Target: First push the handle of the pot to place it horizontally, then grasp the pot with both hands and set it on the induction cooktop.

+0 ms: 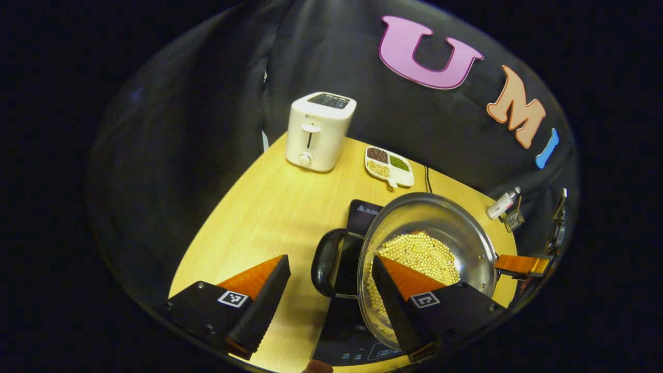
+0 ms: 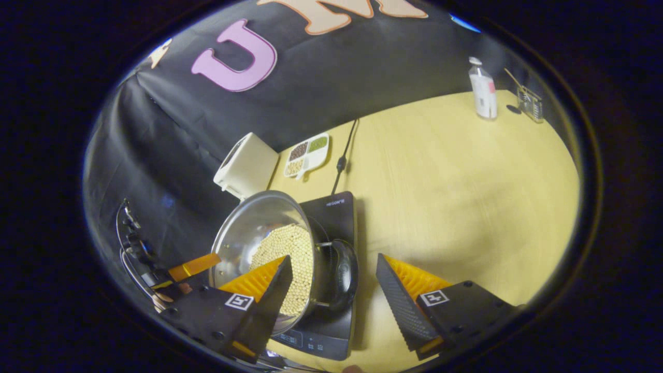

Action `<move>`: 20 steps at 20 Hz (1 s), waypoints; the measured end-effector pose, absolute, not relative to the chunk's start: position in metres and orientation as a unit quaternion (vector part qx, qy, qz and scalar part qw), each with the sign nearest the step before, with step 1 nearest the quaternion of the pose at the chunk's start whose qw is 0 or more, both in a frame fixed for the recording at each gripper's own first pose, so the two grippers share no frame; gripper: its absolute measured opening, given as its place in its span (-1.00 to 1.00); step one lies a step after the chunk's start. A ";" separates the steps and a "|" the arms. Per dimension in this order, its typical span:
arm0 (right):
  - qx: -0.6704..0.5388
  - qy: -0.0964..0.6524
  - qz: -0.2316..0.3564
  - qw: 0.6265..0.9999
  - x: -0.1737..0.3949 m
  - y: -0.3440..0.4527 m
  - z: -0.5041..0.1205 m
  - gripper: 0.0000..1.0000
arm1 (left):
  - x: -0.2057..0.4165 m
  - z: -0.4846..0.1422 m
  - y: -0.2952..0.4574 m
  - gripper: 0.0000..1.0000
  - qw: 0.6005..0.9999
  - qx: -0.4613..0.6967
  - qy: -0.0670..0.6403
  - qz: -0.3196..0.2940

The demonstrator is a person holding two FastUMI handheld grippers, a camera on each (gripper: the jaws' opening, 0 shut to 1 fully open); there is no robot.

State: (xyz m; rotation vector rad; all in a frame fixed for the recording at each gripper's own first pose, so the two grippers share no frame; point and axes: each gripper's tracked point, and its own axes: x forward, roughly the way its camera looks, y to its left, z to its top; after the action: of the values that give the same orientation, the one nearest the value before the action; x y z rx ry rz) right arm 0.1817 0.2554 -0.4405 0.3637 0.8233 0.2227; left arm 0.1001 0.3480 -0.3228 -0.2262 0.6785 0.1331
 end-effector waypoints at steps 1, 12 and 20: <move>0.170 0.392 0.106 0.898 0.178 0.253 -0.437 0.99 | 0.099 -0.318 0.349 0.95 0.937 -0.102 0.325 0.071; 0.170 0.306 0.118 0.929 0.147 0.226 -0.364 0.84 | 0.068 -0.258 0.307 0.94 0.953 -0.061 0.284 0.085; 0.094 0.177 0.119 0.972 0.108 0.111 -0.237 0.83 | 0.021 -0.163 0.192 0.93 0.974 -0.013 0.189 0.121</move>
State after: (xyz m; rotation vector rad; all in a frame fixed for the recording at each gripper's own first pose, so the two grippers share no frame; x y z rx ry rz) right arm 0.1078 0.1112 -0.2371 0.1891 0.3575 0.2411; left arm 0.0210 0.1923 -0.1632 -0.0257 0.3820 0.2435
